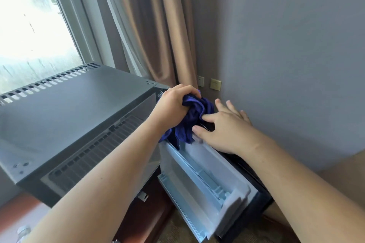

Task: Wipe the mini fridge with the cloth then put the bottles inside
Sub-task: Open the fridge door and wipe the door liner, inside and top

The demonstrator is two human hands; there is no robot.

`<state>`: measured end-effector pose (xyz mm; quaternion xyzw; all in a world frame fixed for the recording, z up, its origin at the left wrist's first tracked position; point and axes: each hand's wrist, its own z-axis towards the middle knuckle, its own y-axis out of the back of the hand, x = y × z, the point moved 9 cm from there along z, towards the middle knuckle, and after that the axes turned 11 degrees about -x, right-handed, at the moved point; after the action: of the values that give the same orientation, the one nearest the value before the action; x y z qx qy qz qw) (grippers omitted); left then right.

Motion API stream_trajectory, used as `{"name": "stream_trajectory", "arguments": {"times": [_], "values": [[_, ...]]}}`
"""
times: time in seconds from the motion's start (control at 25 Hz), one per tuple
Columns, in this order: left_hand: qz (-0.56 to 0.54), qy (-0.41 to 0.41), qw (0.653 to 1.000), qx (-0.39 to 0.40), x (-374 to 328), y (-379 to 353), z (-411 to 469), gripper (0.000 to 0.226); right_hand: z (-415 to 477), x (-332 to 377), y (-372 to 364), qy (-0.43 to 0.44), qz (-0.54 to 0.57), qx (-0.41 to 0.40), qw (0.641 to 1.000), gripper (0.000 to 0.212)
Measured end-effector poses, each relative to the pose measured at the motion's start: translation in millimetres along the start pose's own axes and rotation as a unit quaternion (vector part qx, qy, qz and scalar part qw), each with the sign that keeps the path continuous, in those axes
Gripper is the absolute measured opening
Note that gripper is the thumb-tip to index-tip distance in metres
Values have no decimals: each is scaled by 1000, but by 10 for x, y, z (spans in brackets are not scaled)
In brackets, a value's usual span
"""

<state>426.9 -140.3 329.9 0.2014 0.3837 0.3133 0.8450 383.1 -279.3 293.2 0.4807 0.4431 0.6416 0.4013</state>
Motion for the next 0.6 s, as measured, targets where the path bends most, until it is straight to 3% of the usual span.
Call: {"name": "stream_trajectory", "arguments": {"times": [0.32, 0.6], "values": [[14, 40, 999, -12, 586, 96, 324, 42, 714, 367, -362, -29, 38, 53, 997, 60], [1, 55, 998, 7, 605, 92, 307, 44, 649, 388, -427, -22, 8, 77, 997, 80]]}}
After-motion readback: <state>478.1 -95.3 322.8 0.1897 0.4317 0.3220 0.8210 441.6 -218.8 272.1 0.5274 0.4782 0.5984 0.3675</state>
